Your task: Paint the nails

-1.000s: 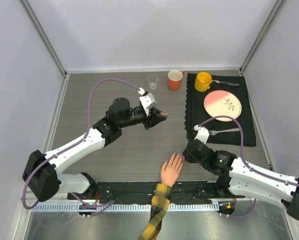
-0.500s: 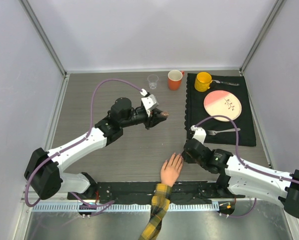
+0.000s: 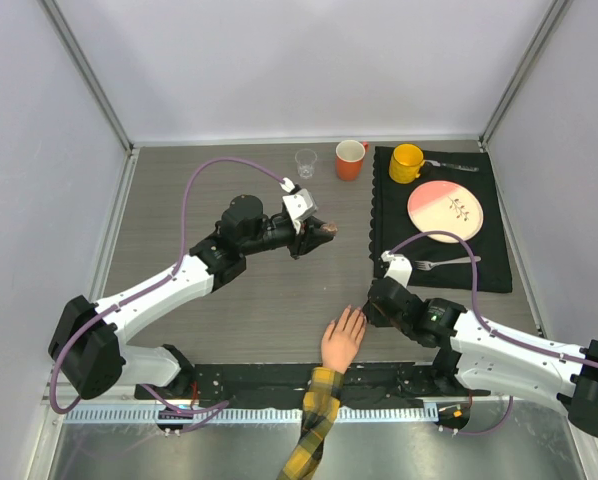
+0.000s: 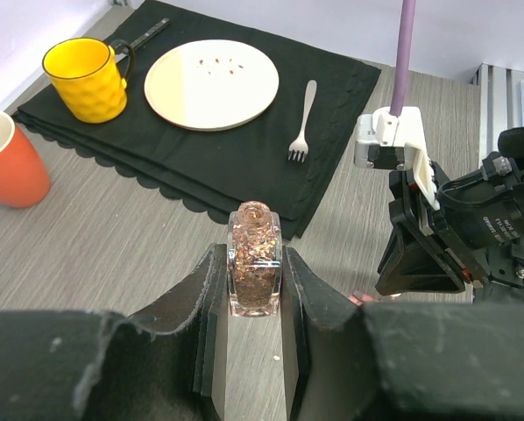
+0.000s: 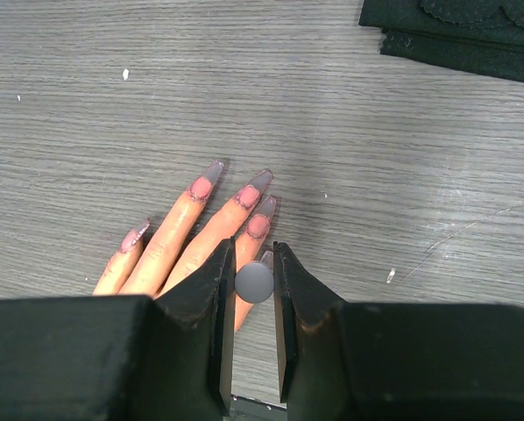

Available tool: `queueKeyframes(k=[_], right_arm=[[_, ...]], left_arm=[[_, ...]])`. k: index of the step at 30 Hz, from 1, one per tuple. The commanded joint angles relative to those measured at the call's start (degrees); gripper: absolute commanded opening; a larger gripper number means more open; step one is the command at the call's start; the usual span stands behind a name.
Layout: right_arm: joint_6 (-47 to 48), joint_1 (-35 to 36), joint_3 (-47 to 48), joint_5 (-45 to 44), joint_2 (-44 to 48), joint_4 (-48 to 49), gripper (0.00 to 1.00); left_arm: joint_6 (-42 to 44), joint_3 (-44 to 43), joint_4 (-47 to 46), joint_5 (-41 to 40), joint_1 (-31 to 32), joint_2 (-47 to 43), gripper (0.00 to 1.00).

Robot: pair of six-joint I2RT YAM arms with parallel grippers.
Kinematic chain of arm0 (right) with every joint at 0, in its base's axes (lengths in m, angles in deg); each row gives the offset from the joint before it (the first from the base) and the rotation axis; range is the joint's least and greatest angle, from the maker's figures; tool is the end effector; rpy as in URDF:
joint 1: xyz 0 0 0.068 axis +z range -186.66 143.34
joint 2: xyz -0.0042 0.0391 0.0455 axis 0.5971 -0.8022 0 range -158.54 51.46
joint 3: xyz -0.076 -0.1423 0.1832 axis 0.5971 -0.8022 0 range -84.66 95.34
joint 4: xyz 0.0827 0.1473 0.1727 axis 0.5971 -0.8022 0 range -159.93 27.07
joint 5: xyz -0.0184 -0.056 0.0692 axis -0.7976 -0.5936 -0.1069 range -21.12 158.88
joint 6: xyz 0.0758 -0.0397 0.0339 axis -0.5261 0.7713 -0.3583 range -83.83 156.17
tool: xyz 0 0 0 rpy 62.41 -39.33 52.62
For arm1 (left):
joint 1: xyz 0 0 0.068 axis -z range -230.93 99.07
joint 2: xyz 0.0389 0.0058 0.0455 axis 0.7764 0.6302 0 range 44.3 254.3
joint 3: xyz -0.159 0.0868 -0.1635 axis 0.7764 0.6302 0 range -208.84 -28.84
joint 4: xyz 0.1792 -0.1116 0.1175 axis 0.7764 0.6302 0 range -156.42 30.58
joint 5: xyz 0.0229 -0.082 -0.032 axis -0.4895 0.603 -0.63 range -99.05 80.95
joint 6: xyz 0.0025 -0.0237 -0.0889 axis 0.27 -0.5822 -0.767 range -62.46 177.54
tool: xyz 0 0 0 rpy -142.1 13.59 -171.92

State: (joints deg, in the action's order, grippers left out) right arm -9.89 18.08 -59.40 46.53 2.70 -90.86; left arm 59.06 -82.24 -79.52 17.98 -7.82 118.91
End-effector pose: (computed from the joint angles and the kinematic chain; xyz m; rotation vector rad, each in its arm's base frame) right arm 0.1345 0.1356 0.1379 -0.0161 2.4071 0.3452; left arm 0.2184 -0.2559 0.2935 1.0026 1.4812 -0.9328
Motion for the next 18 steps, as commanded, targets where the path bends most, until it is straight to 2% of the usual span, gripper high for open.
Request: queueKeyframes(k=[1, 18], right_arm=[[-0.1, -0.2, 0.5, -0.5, -0.1, 0.9, 0.01], [0.4, -0.2, 1.0, -0.5, -3.1, 2.0, 0.01]], left_arm=[[0.2, -2.2, -3.8, 1.2, 0.1, -0.5, 0.00], [0.1, -2.2, -3.5, 1.5, 0.1, -0.9, 0.00]])
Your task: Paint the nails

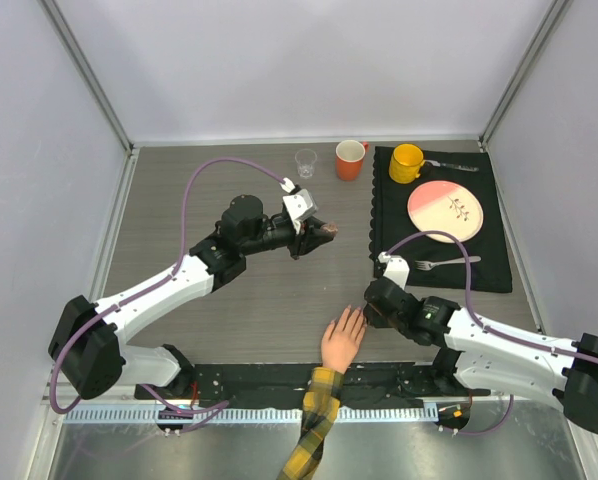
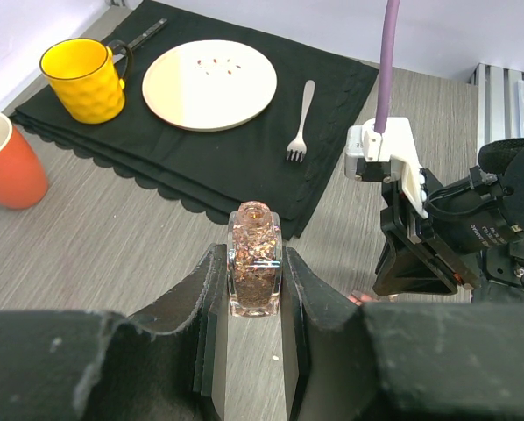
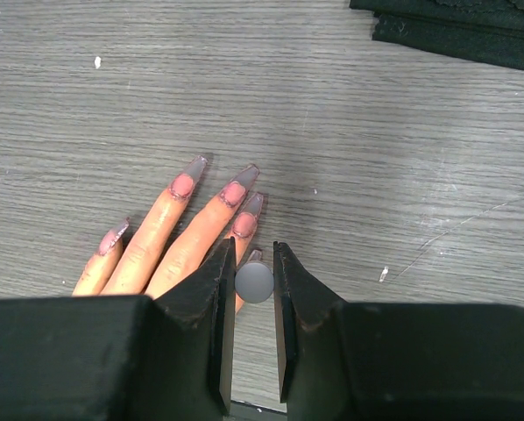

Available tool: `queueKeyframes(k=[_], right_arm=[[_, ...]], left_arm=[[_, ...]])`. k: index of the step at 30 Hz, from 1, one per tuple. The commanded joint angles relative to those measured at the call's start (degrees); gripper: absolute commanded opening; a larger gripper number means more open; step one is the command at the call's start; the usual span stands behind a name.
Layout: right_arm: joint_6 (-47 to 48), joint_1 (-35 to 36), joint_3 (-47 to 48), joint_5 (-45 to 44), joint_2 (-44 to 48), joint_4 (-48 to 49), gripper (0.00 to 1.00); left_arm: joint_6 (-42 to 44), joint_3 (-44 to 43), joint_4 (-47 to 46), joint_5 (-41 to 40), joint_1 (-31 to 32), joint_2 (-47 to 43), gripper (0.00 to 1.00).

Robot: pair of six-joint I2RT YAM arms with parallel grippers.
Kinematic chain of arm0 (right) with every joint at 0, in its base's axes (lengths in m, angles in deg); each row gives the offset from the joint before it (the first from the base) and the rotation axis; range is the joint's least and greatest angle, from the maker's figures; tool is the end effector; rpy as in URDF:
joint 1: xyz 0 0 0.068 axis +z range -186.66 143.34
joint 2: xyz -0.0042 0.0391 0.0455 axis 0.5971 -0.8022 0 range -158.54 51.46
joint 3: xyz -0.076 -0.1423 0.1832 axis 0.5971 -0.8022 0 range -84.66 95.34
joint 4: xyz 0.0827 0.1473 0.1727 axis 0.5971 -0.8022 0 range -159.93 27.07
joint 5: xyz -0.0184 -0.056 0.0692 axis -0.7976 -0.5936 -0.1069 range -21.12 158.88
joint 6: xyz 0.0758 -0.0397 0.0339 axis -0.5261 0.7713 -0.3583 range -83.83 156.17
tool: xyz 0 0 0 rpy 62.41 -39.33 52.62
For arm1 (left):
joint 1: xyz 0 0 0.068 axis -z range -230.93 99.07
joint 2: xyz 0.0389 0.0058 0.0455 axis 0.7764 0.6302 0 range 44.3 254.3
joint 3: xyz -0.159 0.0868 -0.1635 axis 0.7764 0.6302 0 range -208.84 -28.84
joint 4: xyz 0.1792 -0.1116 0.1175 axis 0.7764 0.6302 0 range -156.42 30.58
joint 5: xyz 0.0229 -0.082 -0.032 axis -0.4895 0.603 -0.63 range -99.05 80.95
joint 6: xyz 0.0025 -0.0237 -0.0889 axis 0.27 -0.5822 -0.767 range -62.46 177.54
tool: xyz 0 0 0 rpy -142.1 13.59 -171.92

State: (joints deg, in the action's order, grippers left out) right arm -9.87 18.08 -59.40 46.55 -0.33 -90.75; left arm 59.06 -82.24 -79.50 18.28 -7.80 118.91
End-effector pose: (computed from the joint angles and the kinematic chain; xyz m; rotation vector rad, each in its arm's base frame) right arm 0.1352 0.1367 0.1292 -0.0305 2.4433 0.2974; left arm 0.2179 -0.2562 0.2935 1.0067 1.4795 -0.9374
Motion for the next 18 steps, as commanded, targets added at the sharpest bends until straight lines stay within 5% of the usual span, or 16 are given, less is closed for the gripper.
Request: queueKeyframes(k=[1, 18], right_arm=[[0.6, -0.2, 1.0, -0.4, 0.0, 2.1, 0.01], [0.2, -0.2, 0.7, -1.4, 0.5, 3.6, 0.01]], left_arm=[[0.1, -2.2, -3.5, 1.2, 0.1, -0.9, 0.00], [0.0, -2.2, -3.4, 1.4, 0.2, -1.1, 0.00]])
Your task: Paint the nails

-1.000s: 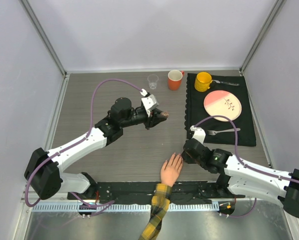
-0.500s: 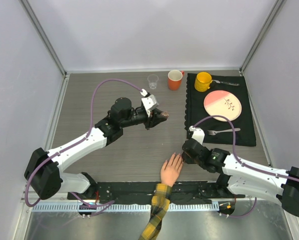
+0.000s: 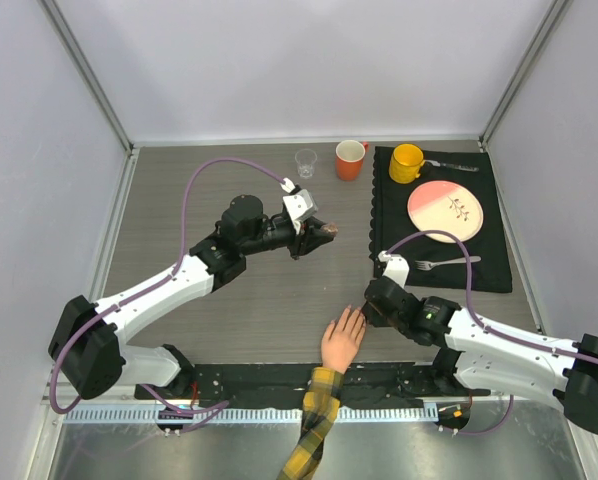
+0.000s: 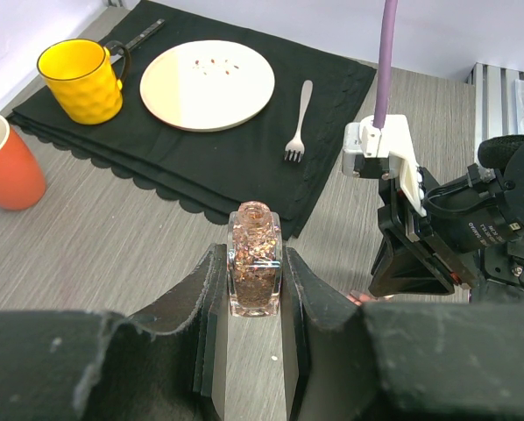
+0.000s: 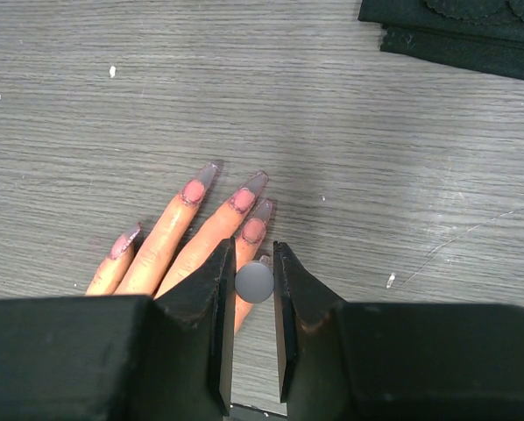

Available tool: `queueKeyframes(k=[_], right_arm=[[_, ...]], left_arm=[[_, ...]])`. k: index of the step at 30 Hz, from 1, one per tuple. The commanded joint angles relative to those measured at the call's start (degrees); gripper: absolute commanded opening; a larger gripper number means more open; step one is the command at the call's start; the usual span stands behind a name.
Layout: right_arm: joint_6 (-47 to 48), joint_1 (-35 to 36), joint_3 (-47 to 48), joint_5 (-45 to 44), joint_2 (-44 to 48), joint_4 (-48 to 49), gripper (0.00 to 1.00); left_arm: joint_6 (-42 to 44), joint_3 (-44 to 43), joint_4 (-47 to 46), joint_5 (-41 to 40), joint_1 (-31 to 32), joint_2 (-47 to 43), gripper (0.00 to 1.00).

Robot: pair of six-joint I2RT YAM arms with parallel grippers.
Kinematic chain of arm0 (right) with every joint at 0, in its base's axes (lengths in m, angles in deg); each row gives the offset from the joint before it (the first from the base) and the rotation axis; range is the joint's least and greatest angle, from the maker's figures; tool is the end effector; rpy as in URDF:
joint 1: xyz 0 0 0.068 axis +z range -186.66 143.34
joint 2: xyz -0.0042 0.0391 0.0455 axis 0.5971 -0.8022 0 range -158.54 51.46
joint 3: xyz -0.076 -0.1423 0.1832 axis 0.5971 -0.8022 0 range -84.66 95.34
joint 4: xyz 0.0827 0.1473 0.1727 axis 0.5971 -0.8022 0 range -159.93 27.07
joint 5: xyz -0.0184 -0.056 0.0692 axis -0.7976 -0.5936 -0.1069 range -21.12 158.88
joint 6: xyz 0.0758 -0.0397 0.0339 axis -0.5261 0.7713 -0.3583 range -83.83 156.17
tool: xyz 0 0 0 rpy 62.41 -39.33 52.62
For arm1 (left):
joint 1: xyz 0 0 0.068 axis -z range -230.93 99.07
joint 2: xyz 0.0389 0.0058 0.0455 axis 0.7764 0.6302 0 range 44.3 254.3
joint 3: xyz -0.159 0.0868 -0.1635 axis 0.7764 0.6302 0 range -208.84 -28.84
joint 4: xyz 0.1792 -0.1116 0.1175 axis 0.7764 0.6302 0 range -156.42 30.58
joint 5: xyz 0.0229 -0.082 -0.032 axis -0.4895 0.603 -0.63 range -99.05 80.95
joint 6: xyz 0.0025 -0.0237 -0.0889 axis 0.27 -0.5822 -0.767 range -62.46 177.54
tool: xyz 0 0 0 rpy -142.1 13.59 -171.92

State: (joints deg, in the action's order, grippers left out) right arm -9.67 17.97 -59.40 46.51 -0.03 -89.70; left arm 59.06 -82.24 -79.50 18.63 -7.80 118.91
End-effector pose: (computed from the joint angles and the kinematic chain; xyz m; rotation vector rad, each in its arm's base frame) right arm 0.1368 0.1382 0.1317 -0.0257 2.4259 0.3166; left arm 0.2175 -0.2563 0.2935 1.0110 1.4773 -0.9425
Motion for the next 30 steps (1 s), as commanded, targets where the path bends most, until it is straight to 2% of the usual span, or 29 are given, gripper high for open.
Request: queueKeyframes(k=[1, 30], right_arm=[[-0.1, -0.1, 0.6, -1.5, 0.2, 2.3, 0.01], [-0.8, -0.8, 1.2, -4.3, -1.9, 1.8, 0.01]], left_arm=[[0.0, -2.1, -3.3, 1.1, 0.2, -1.0, 0.00], [0.2, -1.4, -2.7, 0.2, 0.1, -3.2, 0.00]])
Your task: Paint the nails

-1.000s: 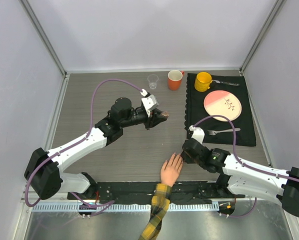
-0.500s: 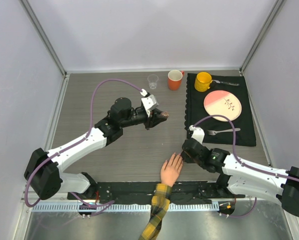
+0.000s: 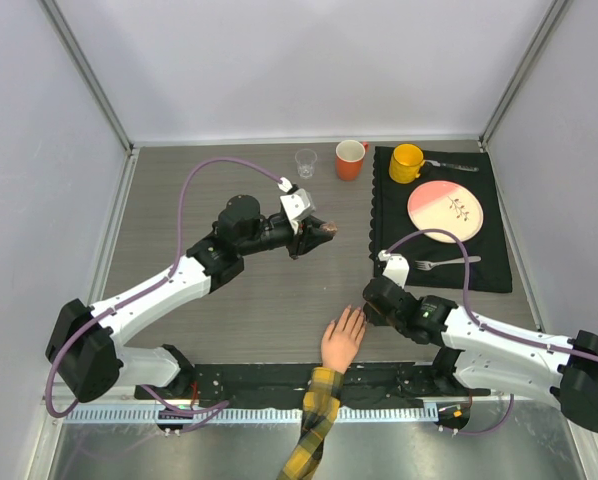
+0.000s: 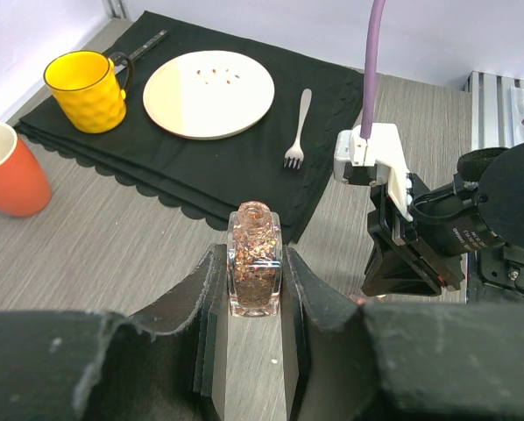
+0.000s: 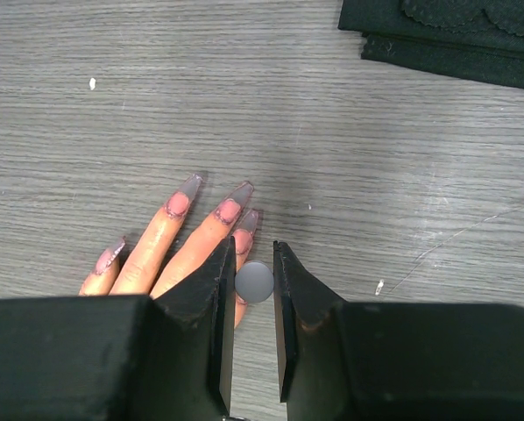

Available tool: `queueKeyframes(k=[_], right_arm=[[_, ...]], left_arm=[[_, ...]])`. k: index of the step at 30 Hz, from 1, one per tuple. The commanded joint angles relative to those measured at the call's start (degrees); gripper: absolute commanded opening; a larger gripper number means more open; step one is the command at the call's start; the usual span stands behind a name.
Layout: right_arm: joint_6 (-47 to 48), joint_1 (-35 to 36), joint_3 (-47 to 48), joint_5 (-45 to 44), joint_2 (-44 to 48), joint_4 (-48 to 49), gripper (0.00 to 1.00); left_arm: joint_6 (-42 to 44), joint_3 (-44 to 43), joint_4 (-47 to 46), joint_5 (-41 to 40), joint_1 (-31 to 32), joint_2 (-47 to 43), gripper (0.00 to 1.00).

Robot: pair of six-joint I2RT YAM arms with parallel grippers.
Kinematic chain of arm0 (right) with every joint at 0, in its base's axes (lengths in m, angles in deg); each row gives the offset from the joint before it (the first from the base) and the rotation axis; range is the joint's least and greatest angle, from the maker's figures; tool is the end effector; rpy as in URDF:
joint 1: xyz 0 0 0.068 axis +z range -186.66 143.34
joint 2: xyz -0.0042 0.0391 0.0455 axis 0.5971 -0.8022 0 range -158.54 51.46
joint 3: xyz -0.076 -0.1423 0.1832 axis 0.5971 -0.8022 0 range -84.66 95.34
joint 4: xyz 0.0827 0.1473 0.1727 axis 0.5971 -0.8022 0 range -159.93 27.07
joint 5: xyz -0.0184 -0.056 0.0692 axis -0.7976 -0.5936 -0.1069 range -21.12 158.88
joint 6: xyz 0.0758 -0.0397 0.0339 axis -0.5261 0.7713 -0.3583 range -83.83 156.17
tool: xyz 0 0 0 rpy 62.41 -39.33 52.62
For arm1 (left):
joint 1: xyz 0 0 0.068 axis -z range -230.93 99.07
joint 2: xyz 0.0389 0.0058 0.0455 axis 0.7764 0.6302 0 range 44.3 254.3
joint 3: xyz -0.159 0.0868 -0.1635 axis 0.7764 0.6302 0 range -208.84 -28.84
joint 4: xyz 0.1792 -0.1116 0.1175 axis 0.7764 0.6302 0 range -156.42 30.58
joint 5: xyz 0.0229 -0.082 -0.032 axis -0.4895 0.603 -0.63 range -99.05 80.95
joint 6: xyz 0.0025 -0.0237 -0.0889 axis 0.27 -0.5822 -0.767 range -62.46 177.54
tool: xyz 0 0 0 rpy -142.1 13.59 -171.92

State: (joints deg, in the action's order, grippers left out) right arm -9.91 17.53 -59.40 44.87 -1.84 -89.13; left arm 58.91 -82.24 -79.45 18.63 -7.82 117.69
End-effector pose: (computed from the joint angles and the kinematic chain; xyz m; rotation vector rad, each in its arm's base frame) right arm 0.1403 0.1368 0.1279 -0.0054 2.4233 0.2693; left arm 0.2147 -0.2536 0.3000 1.0039 1.4583 -0.9438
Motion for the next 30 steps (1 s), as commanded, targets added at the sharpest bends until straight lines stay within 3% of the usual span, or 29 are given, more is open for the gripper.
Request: queueKeyframes(k=[1, 17, 30], right_arm=[[-0.7, -0.3, 1.1, -2.8, 0.0, 1.3, 0.01], [0.5, -0.6, 1.7, -3.8, -0.8, 2.0, 0.01], [1.5, -0.6, 0.9, 0.6, -0.6, 2.8, 0.01]], left_arm=[[0.5, -1.4, -2.7, 0.3, 0.1, -2.0, 0.00], [0.9, -1.4, -2.2, -0.1, 0.2, -2.5, 0.00], [0.6, -1.4, -2.4, 0.6, 0.1, -2.6, 0.00]])
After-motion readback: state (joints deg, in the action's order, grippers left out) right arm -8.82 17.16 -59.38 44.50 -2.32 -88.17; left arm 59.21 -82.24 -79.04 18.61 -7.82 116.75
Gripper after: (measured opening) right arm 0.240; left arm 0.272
